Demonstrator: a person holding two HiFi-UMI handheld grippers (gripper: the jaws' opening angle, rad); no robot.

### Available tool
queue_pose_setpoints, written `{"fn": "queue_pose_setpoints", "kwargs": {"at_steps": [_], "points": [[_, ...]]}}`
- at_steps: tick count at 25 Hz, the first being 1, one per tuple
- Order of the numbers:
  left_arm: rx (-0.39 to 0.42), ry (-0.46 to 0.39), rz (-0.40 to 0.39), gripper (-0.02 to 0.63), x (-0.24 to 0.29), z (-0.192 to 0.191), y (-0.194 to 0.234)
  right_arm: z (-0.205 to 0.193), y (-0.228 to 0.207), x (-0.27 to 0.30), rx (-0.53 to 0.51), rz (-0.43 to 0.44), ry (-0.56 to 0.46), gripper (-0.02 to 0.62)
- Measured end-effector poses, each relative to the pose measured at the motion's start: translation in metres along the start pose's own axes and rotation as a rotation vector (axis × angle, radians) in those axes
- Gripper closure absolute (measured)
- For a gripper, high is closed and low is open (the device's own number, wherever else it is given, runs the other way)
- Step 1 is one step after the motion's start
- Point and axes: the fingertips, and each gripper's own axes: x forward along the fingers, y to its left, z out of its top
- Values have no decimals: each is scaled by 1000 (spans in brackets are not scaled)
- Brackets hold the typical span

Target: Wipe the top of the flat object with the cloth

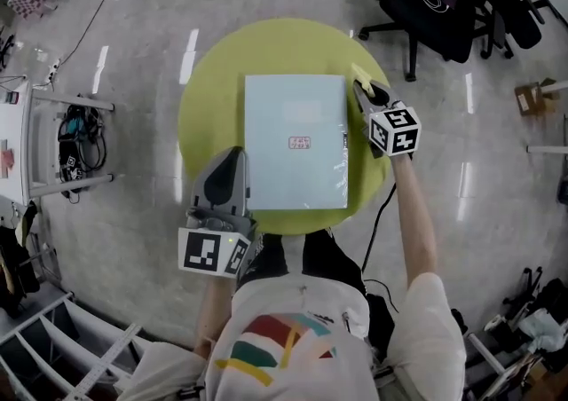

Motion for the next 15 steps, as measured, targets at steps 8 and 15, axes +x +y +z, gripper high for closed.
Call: {"fn": "queue_pose_setpoints", "kwargs": {"at_steps": [8, 15], "points": [[12, 24, -25, 591, 2, -8, -10, -15, -1, 21, 227, 81, 6, 568], [10, 26, -11, 591, -5, -9, -2, -22, 3, 19, 291, 102, 0, 568]]}}
